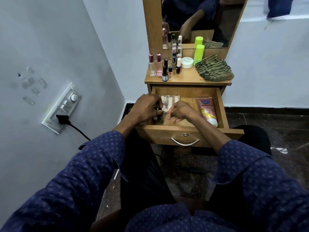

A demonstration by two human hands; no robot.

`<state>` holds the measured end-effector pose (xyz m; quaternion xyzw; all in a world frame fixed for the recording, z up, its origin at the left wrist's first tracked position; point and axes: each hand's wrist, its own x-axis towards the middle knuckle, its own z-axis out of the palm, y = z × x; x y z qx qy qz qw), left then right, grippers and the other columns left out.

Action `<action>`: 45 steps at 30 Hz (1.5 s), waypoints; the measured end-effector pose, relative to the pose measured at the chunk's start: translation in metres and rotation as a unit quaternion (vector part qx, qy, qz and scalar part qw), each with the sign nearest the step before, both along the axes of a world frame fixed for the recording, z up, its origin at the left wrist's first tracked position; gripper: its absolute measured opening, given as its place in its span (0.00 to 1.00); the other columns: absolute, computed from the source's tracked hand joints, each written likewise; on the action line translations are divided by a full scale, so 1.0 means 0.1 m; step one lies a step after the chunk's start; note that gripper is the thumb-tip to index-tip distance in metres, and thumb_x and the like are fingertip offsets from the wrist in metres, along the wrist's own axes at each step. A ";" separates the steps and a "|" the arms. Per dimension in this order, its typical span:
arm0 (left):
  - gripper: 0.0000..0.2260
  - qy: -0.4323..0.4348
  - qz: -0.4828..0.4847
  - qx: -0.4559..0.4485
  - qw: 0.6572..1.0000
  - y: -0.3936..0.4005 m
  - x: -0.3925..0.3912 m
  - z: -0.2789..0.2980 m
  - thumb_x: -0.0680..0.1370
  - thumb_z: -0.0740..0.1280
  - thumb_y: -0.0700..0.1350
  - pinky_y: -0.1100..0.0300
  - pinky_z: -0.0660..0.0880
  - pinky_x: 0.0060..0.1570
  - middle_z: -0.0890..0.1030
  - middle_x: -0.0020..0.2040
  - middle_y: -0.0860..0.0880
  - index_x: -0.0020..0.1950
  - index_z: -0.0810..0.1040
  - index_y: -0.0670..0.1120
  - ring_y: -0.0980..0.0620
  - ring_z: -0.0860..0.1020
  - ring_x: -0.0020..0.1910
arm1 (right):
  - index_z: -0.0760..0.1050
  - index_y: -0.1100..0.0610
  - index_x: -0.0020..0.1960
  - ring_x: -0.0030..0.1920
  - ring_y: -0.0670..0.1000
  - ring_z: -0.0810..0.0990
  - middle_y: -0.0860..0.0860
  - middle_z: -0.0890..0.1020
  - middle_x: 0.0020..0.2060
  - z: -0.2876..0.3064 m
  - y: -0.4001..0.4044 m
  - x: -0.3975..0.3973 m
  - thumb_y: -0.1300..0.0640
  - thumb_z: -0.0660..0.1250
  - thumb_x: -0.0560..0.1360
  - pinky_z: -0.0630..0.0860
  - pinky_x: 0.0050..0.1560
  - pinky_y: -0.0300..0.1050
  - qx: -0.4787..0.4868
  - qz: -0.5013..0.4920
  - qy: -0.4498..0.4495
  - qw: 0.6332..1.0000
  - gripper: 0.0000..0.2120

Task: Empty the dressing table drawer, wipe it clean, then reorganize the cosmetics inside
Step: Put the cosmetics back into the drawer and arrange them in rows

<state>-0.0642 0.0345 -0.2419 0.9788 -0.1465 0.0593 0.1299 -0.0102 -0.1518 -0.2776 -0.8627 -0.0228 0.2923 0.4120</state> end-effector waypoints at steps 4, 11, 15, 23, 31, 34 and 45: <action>0.10 -0.039 0.013 -0.011 0.999 -0.08 0.14 0.04 0.77 0.75 0.55 0.54 0.75 0.42 0.83 0.46 0.52 0.48 0.83 0.49 0.51 0.79 0.43 | 0.78 0.56 0.48 0.35 0.50 0.87 0.52 0.88 0.38 0.19 -0.07 0.17 0.66 0.69 0.80 0.84 0.37 0.46 -0.005 -0.013 -0.068 0.998 0.07; 0.09 -0.144 0.097 -0.087 0.981 -0.15 0.44 0.21 0.81 0.70 0.53 0.53 0.78 0.47 0.82 0.55 0.53 0.58 0.79 0.51 0.52 0.81 0.49 | 0.81 0.48 0.46 0.46 0.52 0.85 0.49 0.86 0.43 0.58 -0.20 0.42 0.55 0.75 0.75 0.82 0.49 0.51 -0.055 0.000 -0.345 0.937 0.04; 0.15 -0.180 0.126 -0.138 0.966 -0.23 0.57 0.31 0.81 0.69 0.52 0.58 0.72 0.46 0.79 0.65 0.51 0.66 0.75 0.50 0.53 0.81 0.53 | 0.79 0.47 0.54 0.47 0.53 0.82 0.48 0.84 0.44 0.74 -0.17 0.57 0.55 0.73 0.75 0.81 0.47 0.52 -0.065 0.004 -0.451 0.890 0.09; 0.20 -0.190 0.156 -0.128 0.961 -0.29 0.79 0.27 0.82 0.67 0.55 0.51 0.78 0.50 0.79 0.68 0.48 0.73 0.73 0.50 0.46 0.82 0.58 | 0.77 0.49 0.67 0.53 0.55 0.84 0.51 0.85 0.54 0.83 -0.03 0.70 0.55 0.75 0.77 0.82 0.50 0.52 -0.090 0.028 -0.510 0.855 0.20; 0.11 -0.198 0.160 -0.138 0.957 -0.29 0.85 0.22 0.83 0.68 0.52 0.55 0.77 0.45 0.81 0.62 0.50 0.63 0.77 0.50 0.49 0.82 0.53 | 0.77 0.51 0.56 0.47 0.54 0.82 0.50 0.84 0.46 0.81 0.03 0.71 0.57 0.75 0.77 0.76 0.42 0.47 -0.081 0.015 -0.521 0.850 0.10; 0.12 -0.191 0.129 -0.161 0.960 -0.24 0.84 0.20 0.85 0.64 0.58 0.54 0.78 0.44 0.82 0.58 0.52 0.60 0.77 0.50 0.52 0.81 0.50 | 0.76 0.51 0.53 0.46 0.52 0.82 0.49 0.84 0.45 0.78 0.02 0.69 0.56 0.75 0.76 0.80 0.44 0.49 -0.064 0.010 -0.521 0.851 0.10; 0.08 -0.117 0.103 -0.290 0.944 -0.19 0.57 0.11 0.80 0.69 0.37 0.58 0.80 0.52 0.84 0.53 0.55 0.56 0.82 0.48 0.64 0.81 0.50 | 0.79 0.50 0.54 0.46 0.45 0.81 0.43 0.84 0.46 0.58 -0.19 0.35 0.51 0.74 0.77 0.79 0.44 0.45 -0.018 -0.066 -0.502 0.862 0.08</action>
